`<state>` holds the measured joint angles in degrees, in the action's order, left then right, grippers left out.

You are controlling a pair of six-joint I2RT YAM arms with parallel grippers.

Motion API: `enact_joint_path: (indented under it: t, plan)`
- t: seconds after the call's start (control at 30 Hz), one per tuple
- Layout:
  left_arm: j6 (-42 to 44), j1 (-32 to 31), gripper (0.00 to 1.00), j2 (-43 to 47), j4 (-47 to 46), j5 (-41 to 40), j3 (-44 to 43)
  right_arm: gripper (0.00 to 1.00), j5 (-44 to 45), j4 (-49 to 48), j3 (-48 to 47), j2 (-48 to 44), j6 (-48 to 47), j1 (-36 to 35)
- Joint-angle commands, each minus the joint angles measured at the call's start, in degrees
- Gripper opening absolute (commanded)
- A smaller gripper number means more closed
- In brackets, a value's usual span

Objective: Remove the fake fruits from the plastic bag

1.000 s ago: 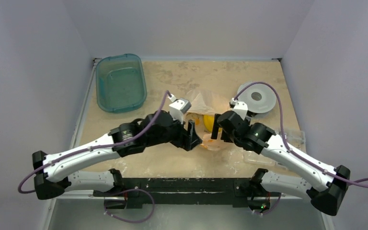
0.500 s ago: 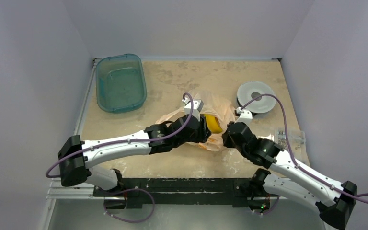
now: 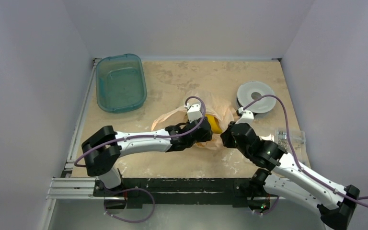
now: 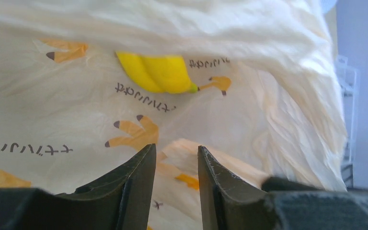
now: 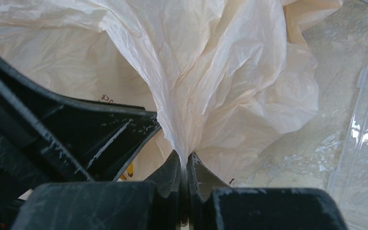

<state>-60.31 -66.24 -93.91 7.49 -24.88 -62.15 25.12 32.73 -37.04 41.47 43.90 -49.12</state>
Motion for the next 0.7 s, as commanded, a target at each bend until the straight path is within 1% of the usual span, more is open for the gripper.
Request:
enact_joint_path:
  t: [0.0, 0.03, 0.1, 0.23, 0.3, 0.4, 0.43, 0.53, 0.6, 0.67]
  plan:
    - [-6.3, 1.2, 0.40, -2.8, -5.6, -5.9, -2.3, 0.00, -0.8, -0.4, 0.7, -1.4, 0.4, -0.1]
    - [-6.4, 1.3, 0.42, -3.6, -6.4, -7.5, -2.5, 0.00, -0.8, -0.4, 0.7, -1.7, 0.4, -0.1]
    - [-6.9, 1.5, 0.50, -5.5, -8.2, -9.4, -3.3, 0.00, -1.1, -0.5, 1.0, -2.2, 0.4, -0.1]
    - [-7.3, 2.7, 0.55, -9.5, -10.0, -9.8, -5.3, 0.00, -2.2, -0.2, 0.7, -2.9, -0.1, -0.1]
    - [-6.1, 3.5, 0.58, -11.3, -13.2, -9.4, -5.3, 0.00, -2.9, -0.6, 0.8, -3.2, -0.5, -0.1]
    - [-5.1, 4.5, 0.68, -14.3, -13.8, -10.1, -7.1, 0.00, -3.5, -0.7, 0.6, -2.9, -1.0, -0.1]
    - [-5.1, 4.8, 0.69, -15.2, -14.0, -9.9, -7.5, 0.00, -3.7, -0.8, 0.6, -2.8, -1.1, -0.1]
    - [-2.7, 4.9, 0.69, -17.9, -15.3, -10.6, -9.0, 0.00, -4.5, -1.1, 0.8, -2.6, -1.3, -0.1]
    - [-2.3, 5.1, 0.64, -19.7, -13.7, -10.9, -10.9, 0.00, -4.9, -1.1, 0.7, -2.7, -1.4, -0.1]
    - [-2.1, 5.2, 0.55, -20.6, -13.5, -10.8, -11.3, 0.00, -5.0, -1.1, 0.7, -3.0, -1.4, -0.1]
